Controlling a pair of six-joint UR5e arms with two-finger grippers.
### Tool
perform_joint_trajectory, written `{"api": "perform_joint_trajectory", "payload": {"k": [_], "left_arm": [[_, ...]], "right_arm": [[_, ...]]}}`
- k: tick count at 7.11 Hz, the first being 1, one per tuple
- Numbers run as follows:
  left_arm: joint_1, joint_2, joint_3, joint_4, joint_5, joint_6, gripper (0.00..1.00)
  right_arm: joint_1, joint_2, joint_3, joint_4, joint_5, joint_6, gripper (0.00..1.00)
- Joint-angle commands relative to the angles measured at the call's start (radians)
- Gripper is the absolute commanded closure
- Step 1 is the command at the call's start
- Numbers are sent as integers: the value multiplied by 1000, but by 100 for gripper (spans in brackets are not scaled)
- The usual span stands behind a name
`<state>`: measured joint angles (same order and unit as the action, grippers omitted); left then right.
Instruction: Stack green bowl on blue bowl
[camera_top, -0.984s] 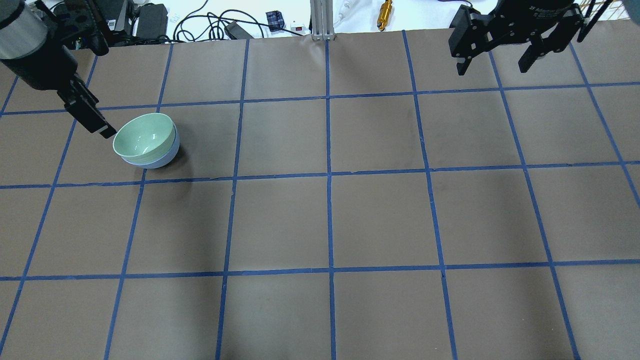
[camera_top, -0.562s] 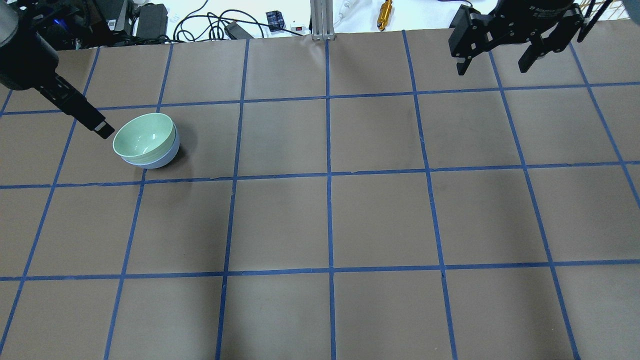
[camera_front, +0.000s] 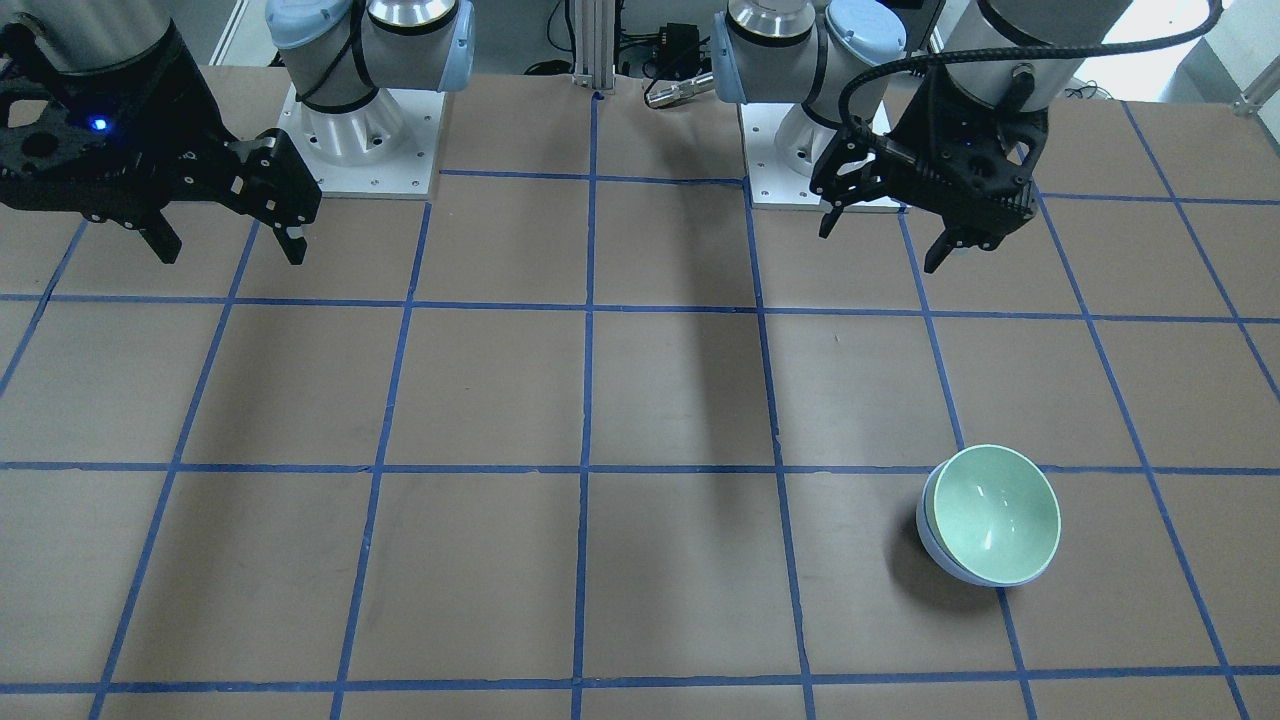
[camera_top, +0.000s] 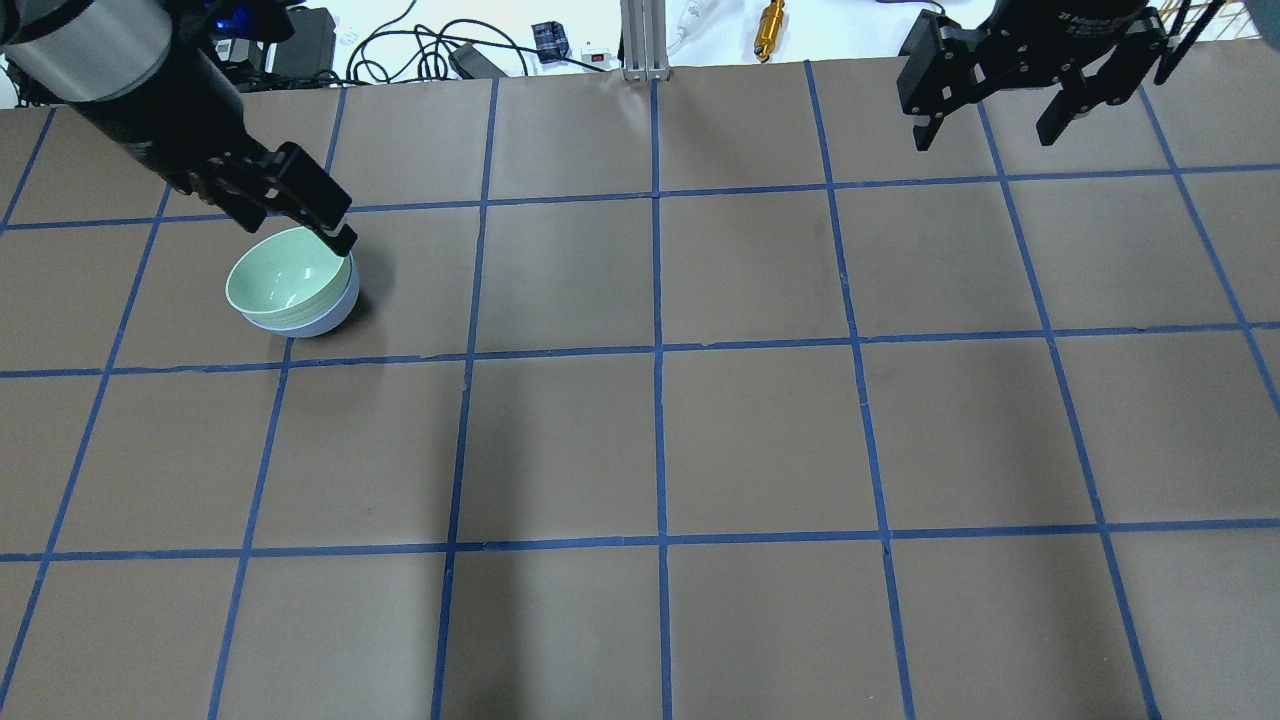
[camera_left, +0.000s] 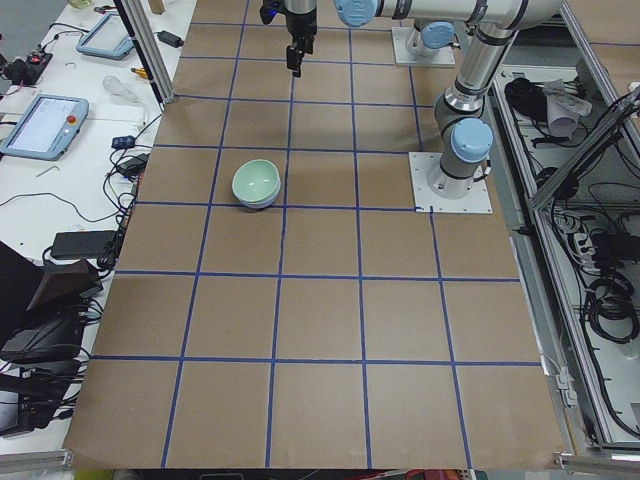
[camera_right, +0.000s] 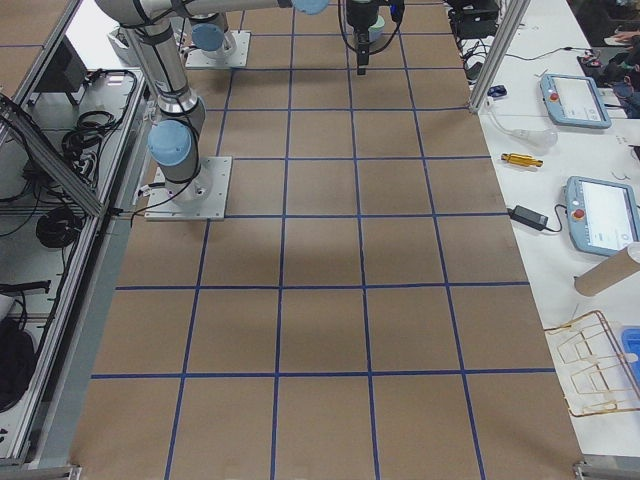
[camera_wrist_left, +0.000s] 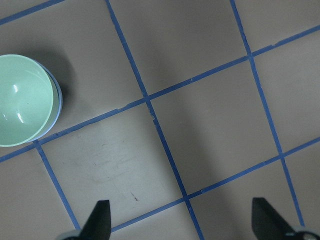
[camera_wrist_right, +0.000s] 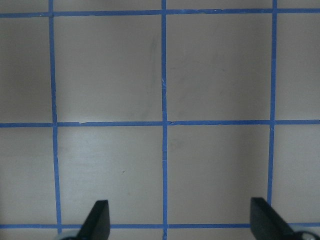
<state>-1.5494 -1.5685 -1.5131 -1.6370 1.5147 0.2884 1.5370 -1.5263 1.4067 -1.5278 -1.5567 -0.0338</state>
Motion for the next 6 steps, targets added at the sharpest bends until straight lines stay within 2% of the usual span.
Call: {"api": "perform_joint_trajectory", "payload": {"k": [1, 6], "left_arm": [[-61, -15, 2, 54, 58, -262, 0], [-55, -21, 8, 78, 59, -259, 0]], "right_arm": [[0, 0, 0, 0, 0, 0, 0], [0, 1, 0, 0, 1, 0, 0]]}}
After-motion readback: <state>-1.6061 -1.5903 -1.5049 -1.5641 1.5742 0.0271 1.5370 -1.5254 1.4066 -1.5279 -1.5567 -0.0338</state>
